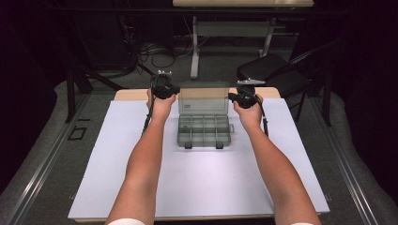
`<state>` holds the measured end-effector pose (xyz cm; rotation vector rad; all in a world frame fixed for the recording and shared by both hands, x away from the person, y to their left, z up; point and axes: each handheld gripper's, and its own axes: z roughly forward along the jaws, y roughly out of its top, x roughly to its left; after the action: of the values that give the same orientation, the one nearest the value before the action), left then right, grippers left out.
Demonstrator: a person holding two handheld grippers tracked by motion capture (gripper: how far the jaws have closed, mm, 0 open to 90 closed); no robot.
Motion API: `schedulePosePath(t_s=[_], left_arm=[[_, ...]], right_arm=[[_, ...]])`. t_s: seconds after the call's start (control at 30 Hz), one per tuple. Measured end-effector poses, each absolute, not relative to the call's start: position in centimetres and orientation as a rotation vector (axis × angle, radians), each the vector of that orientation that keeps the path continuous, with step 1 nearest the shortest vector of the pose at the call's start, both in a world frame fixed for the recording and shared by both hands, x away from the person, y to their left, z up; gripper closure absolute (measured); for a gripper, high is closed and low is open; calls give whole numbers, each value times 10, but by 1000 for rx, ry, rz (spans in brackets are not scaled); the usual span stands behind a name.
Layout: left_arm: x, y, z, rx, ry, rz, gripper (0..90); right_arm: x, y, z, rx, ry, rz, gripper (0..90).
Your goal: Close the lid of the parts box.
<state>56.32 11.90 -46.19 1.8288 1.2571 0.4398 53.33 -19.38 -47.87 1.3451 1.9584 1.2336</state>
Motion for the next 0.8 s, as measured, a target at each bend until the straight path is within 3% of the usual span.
schedulePosePath(t_s=[0.8], left_arm=[[539,122,-467,1769,1187,519,866]], right_arm=[[536,-177,-416,1296,1977,1225,900]])
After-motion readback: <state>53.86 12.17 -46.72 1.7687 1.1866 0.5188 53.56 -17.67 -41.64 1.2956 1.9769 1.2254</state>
